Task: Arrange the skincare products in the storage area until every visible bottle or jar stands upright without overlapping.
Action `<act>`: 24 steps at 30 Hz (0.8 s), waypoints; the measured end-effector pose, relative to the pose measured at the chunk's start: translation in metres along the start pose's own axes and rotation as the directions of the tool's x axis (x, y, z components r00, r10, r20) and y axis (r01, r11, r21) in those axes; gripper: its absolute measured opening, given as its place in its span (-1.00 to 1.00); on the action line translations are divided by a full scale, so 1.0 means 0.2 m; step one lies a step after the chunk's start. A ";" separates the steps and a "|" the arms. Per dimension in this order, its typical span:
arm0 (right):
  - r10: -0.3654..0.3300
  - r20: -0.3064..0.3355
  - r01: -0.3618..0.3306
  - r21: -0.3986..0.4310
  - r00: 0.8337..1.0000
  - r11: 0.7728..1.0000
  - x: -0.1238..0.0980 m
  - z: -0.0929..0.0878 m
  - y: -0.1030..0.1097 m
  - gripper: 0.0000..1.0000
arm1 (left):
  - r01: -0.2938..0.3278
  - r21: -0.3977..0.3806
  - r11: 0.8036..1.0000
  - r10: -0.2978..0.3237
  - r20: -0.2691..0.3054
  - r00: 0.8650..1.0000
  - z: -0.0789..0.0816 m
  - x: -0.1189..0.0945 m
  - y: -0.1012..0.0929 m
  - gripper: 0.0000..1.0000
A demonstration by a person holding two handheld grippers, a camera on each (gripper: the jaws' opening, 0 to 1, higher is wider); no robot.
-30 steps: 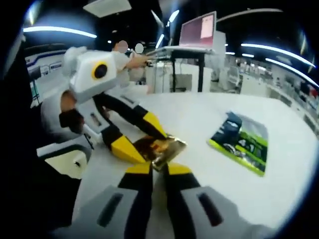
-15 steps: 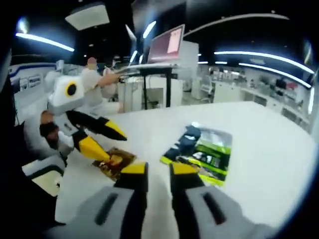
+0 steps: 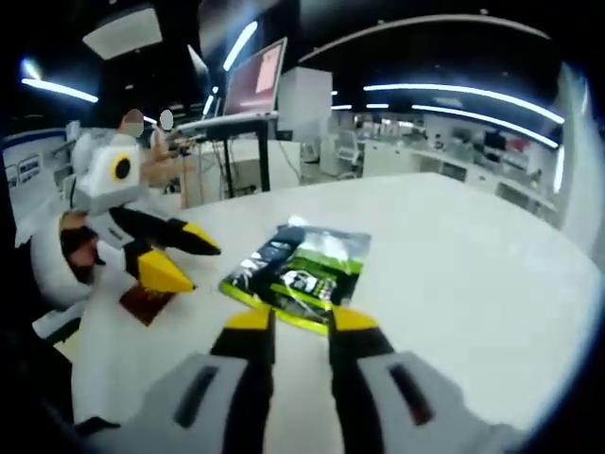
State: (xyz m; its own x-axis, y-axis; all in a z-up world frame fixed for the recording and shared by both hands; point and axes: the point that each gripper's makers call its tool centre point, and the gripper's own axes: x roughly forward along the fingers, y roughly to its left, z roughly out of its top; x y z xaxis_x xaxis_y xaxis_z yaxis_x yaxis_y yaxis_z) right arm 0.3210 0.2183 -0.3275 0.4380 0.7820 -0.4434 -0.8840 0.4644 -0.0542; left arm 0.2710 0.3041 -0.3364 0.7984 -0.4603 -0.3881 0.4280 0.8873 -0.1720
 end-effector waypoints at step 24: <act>0.020 -0.046 -0.021 -0.009 0.999 1.000 0.15 -0.03 -0.06 -0.44 | -0.019 0.014 1.000 0.020 -0.059 0.998 -0.01 0.10 0.07 -0.23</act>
State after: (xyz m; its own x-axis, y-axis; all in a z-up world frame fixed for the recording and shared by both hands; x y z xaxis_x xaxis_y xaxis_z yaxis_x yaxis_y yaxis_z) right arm 0.3435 0.2336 -0.3452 0.4121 0.7711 -0.4854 -0.8942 0.4444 -0.0532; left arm 0.2927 0.3061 -0.3479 0.7804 -0.4404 -0.4439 0.4190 0.8952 -0.1516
